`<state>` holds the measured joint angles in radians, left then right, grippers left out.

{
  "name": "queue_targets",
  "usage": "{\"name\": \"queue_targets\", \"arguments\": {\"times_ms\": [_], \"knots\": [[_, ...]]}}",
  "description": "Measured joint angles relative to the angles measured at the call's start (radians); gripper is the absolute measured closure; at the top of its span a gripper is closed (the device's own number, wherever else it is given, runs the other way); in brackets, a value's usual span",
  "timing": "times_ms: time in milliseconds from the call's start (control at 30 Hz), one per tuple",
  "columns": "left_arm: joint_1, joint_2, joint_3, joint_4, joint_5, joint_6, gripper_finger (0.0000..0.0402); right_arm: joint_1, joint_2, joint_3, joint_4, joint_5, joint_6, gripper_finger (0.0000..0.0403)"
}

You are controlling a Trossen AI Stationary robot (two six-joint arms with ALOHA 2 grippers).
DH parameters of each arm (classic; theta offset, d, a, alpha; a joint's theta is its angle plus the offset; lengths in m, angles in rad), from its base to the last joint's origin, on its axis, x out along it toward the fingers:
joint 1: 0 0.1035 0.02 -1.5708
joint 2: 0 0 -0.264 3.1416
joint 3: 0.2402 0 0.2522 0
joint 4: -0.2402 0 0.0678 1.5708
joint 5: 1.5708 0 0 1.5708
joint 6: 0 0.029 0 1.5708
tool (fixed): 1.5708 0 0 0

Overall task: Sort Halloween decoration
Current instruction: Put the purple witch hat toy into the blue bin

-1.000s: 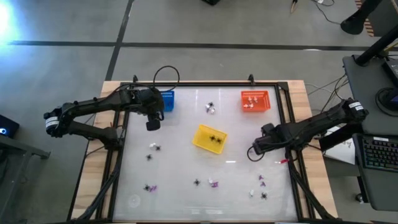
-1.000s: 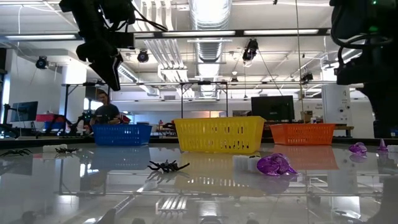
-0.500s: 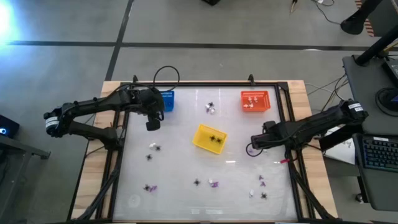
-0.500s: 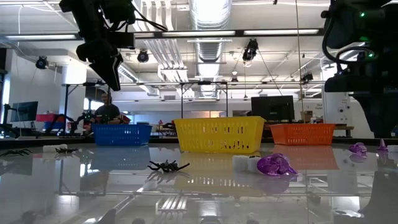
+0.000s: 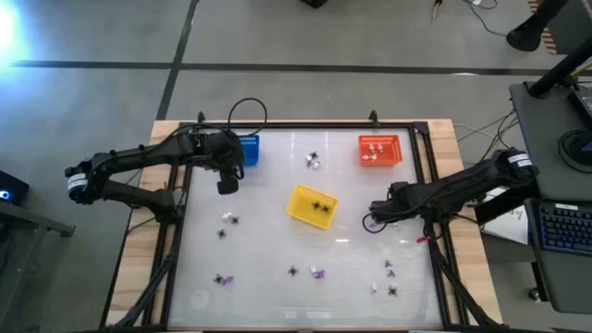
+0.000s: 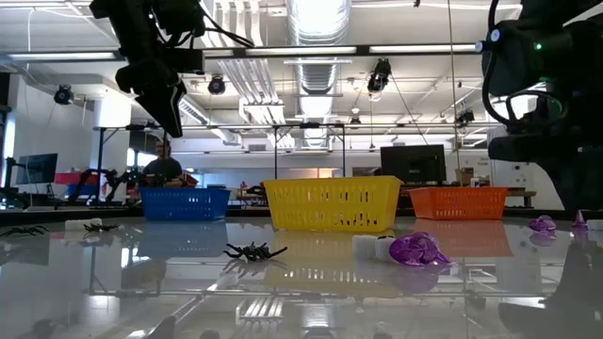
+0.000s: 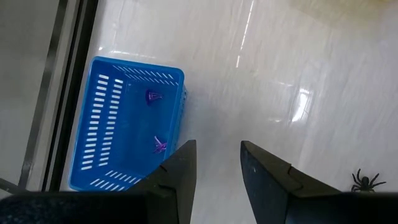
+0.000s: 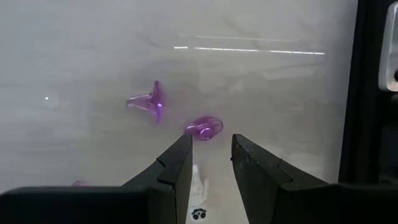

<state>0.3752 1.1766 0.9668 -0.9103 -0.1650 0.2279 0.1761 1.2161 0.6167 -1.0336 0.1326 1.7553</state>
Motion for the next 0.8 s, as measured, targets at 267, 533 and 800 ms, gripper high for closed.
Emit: {"name": "queue_targets", "arguments": {"times_ms": [267, 533, 800], "knots": [[0.0, 0.0, 0.0, 0.0, 0.0, 0.003, 0.0294, -0.001, 0.029, -0.007, 0.004, 0.008, 0.028, 0.0341], [0.0, 0.0, 0.0, 0.0, 0.0, 0.003, 0.0294, -0.026, 0.031, -0.02, 0.023, 0.026, 0.051, 0.0379], [0.0, 0.0, 0.0, -0.001, 0.0, 0.003, 0.0294, -0.035, 0.022, -0.02, 0.023, 0.02, 0.007, 0.0393]]}}
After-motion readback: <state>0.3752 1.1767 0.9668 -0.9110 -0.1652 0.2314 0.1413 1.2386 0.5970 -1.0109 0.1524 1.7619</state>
